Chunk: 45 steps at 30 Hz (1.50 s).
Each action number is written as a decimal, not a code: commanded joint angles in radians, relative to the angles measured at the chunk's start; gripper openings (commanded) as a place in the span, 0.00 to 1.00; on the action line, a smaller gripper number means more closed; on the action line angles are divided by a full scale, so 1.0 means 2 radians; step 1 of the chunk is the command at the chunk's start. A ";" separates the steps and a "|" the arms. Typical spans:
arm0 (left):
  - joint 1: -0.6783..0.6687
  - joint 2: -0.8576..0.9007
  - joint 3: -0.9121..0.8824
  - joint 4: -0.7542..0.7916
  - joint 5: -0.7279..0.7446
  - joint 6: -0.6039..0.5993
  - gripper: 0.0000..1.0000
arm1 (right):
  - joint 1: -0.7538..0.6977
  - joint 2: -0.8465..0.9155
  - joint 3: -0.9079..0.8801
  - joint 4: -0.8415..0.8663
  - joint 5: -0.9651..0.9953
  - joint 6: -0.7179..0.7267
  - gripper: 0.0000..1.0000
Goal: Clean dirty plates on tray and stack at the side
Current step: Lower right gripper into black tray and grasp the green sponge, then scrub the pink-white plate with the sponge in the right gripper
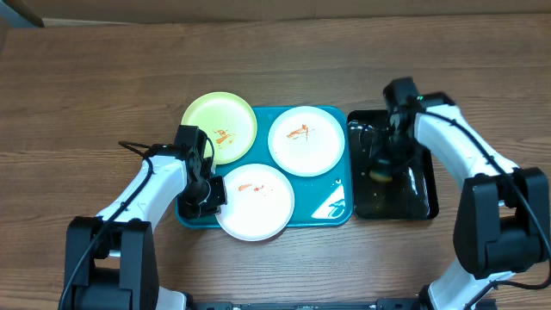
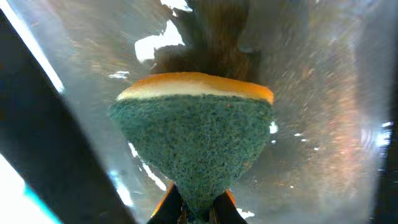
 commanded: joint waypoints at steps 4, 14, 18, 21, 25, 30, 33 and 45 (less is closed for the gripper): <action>-0.003 0.006 -0.005 0.001 -0.020 -0.011 0.06 | -0.003 -0.007 0.003 -0.002 0.005 -0.005 0.04; -0.003 0.006 -0.005 0.002 -0.020 -0.011 0.06 | -0.003 -0.007 -0.106 0.108 0.005 -0.005 0.04; -0.003 0.006 -0.005 0.002 -0.020 -0.011 0.04 | -0.003 -0.009 -0.074 0.082 0.005 -0.005 0.04; -0.003 0.006 -0.005 0.002 -0.020 -0.011 0.04 | -0.003 -0.011 -0.019 0.030 0.005 -0.005 0.04; -0.003 0.006 -0.005 0.004 -0.020 -0.011 0.04 | -0.002 -0.019 0.061 -0.038 -0.001 -0.007 0.04; -0.003 0.006 -0.005 0.006 -0.020 -0.011 0.04 | 0.010 -0.028 0.092 -0.074 -0.075 -0.038 0.04; -0.003 0.006 -0.005 0.010 -0.016 -0.011 0.04 | 0.028 -0.028 0.092 -0.076 -0.129 -0.077 0.04; -0.003 0.006 -0.005 0.017 -0.003 -0.010 0.04 | 0.198 -0.025 0.092 0.019 -0.149 -0.048 0.04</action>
